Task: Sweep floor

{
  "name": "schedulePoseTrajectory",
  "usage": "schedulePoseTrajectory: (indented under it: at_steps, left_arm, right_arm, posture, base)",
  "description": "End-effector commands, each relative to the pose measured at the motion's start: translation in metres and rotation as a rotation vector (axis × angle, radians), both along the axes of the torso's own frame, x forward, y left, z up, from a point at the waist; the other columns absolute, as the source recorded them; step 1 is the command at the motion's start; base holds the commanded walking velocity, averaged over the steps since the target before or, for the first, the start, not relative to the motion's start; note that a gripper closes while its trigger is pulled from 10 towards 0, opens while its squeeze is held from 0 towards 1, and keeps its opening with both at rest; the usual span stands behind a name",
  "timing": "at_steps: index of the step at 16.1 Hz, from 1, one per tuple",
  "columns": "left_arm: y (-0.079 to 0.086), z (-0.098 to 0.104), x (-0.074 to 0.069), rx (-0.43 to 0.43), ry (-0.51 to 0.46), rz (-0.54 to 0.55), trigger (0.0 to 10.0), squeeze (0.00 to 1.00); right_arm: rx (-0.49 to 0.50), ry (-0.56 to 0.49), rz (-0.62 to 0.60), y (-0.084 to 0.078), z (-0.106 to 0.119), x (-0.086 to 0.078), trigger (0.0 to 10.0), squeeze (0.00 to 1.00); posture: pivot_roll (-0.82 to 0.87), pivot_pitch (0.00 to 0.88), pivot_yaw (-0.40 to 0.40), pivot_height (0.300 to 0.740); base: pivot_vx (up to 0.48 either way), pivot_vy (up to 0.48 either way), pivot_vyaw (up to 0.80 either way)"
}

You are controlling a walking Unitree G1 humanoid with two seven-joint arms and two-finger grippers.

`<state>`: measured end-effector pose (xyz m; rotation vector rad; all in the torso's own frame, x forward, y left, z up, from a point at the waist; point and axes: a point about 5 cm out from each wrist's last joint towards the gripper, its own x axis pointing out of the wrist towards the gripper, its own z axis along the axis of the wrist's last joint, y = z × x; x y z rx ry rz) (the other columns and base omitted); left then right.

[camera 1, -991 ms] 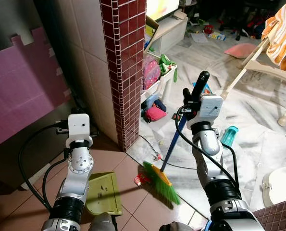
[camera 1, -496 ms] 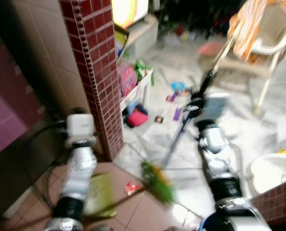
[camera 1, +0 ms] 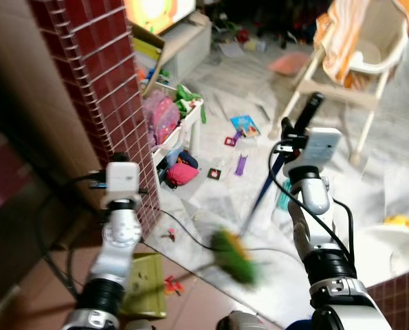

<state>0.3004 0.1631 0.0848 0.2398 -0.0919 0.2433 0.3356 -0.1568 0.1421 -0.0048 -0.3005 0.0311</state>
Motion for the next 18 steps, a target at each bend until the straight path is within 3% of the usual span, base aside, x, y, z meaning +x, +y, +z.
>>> schedulePoseTrajectory:
  at_steps: [1, 5, 12, 15, 18]
  left_arm:
    - [0.000, 0.008, 0.000, -0.014, -0.053, 0.013, 10.0, 0.00]
    - [0.002, 0.006, -0.001, -0.010, -0.054, 0.028, 10.0, 0.00]
    - [0.014, 0.009, -0.004, -0.027, -0.079, 0.164, 10.0, 0.00]
    - [0.017, 0.008, -0.011, -0.052, -0.100, 0.217, 10.0, 0.00]
    - [0.017, 0.006, -0.017, -0.104, -0.139, 0.330, 10.0, 0.00]
  right_arm:
    - [0.029, -0.058, 0.023, 0.009, 0.013, 0.002, 10.0, 0.00]
    - [0.031, -0.053, 0.026, 0.011, 0.012, 0.002, 10.0, 0.00]
    - [0.024, -0.040, 0.034, 0.012, 0.014, 0.002, 10.0, 0.00]
    - [0.029, -0.039, 0.091, 0.028, 0.018, 0.013, 10.0, 0.00]
    - [0.057, -0.059, 0.208, 0.062, 0.037, 0.031, 10.0, 0.00]
  posture:
    - [-0.05, 0.000, -0.032, 0.740]
    - [-0.05, 0.000, -0.035, 0.740]
    - [-0.04, 0.014, -0.075, 0.740]
    - [-0.01, 0.063, -0.104, 0.740]
    - [0.03, 0.115, -0.153, 0.740]
  base:
    - [0.000, 0.000, 0.00]
    - [0.000, 0.000, 0.00]
    - [0.000, 0.000, 0.00]
    - [0.000, 0.000, 0.00]
    - [0.000, 0.000, 0.00]
